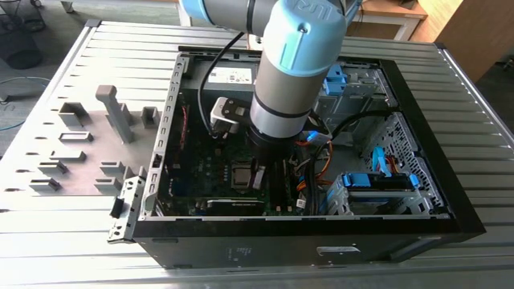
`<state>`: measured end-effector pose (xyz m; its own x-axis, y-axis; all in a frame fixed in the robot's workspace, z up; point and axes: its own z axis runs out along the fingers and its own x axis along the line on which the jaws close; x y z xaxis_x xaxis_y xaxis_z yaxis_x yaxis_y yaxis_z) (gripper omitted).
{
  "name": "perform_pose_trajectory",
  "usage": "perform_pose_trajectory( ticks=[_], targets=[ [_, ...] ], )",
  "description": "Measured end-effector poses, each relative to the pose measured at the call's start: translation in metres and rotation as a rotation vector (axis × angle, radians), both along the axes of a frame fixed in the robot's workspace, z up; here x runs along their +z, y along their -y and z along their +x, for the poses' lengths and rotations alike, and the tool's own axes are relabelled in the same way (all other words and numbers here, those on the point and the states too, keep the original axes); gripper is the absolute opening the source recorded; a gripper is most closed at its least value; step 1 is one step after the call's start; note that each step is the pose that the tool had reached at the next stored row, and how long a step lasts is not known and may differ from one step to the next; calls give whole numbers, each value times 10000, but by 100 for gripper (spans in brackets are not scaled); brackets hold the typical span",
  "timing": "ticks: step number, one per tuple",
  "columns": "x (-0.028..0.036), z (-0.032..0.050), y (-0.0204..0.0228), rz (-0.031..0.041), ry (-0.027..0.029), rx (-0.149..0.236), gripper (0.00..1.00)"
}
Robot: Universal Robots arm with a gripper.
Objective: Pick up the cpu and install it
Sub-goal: 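Install the first cpu locking lever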
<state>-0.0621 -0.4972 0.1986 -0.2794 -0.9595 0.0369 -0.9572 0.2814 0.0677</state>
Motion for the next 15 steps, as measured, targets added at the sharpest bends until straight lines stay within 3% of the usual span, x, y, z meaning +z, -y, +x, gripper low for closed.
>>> perform_pose_trajectory(
  ticks=[15],
  targets=[
    [-49, 1, 0, -10, 0, 0, 11]
  ],
)
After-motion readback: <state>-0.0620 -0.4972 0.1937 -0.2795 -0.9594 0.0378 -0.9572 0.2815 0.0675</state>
